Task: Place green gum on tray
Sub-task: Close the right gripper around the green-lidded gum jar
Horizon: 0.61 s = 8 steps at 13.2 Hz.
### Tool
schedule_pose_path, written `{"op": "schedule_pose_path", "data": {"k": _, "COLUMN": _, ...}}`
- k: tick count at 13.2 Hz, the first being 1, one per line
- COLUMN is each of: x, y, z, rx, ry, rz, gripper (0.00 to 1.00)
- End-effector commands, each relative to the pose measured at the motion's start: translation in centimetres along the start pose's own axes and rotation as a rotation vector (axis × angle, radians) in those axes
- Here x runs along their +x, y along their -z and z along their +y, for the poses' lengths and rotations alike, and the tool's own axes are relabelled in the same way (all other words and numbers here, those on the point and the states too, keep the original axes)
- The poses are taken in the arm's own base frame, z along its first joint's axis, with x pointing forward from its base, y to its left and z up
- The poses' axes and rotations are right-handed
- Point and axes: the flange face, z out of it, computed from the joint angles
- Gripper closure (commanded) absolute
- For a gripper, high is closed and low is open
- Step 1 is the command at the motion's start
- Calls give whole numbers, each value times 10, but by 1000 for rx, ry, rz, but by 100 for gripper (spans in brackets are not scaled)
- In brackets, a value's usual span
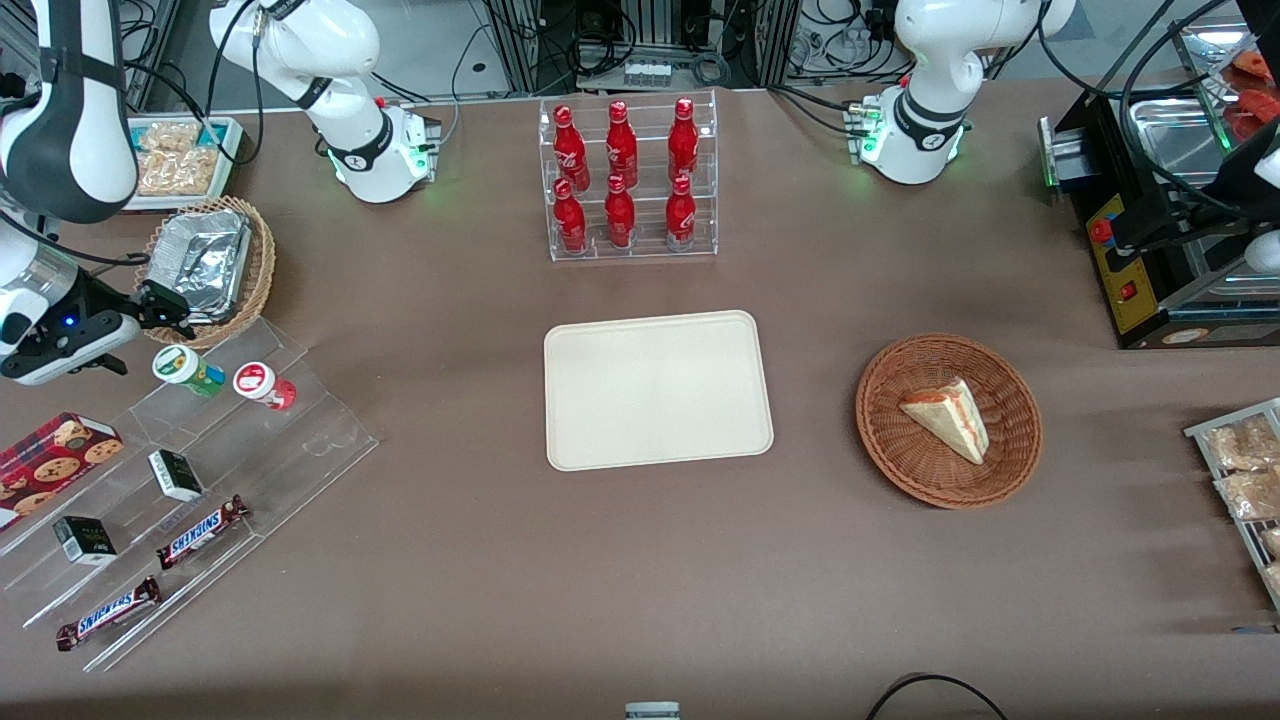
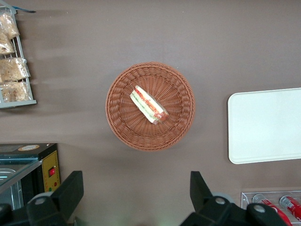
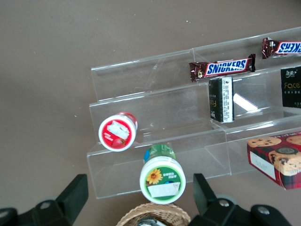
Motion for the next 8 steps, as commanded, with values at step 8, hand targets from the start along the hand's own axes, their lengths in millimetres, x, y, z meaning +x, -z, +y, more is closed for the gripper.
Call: {"op": "schedule_pose_path", "data": {"k": 8, "x": -18, "y": -48, "z": 21, "rx": -6, "ry": 80, "rz": 9, "gripper": 1}}
